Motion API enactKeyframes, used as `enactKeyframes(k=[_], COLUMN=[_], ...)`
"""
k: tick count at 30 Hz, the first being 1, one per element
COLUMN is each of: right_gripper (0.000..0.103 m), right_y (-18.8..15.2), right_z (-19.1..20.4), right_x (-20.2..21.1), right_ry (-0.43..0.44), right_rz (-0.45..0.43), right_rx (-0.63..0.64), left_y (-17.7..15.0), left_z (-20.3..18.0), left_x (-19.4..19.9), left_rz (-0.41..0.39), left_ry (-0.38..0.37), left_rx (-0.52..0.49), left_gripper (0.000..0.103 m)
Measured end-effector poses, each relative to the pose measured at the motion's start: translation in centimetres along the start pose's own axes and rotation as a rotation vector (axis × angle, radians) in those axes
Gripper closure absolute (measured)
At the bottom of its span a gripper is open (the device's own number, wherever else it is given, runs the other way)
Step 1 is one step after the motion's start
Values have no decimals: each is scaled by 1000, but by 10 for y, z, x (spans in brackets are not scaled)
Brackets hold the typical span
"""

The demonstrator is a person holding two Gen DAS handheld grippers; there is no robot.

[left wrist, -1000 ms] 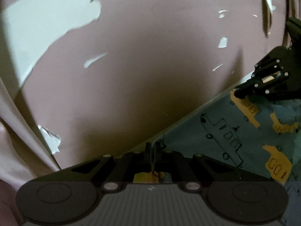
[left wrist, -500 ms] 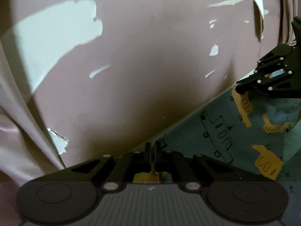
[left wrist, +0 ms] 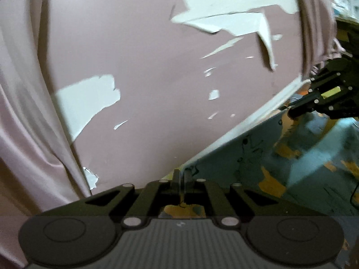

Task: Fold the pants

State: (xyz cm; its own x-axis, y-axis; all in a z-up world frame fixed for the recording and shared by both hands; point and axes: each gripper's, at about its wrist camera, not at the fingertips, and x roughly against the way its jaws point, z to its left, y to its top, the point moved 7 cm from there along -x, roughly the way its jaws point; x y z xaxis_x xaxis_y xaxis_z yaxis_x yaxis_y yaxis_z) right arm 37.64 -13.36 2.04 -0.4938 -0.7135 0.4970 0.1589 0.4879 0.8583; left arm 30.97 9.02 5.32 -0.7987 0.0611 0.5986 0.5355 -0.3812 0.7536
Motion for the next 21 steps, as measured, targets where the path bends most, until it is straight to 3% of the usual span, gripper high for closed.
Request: enactKeyframes(k=[10,21], right_gripper=[103,103], right_y=[-40,-101], right_z=[66,128], right_x=[71,76], right_ry=[19,-11], right_rz=[7,82], right_rx=[-80,-84], left_y=[-62,-140], left_z=[-48,-90], left_x=[53,58], left_rz=[15,119], left_ry=[-123,-195], left_rx=[35,-37], left_gripper=[101,101])
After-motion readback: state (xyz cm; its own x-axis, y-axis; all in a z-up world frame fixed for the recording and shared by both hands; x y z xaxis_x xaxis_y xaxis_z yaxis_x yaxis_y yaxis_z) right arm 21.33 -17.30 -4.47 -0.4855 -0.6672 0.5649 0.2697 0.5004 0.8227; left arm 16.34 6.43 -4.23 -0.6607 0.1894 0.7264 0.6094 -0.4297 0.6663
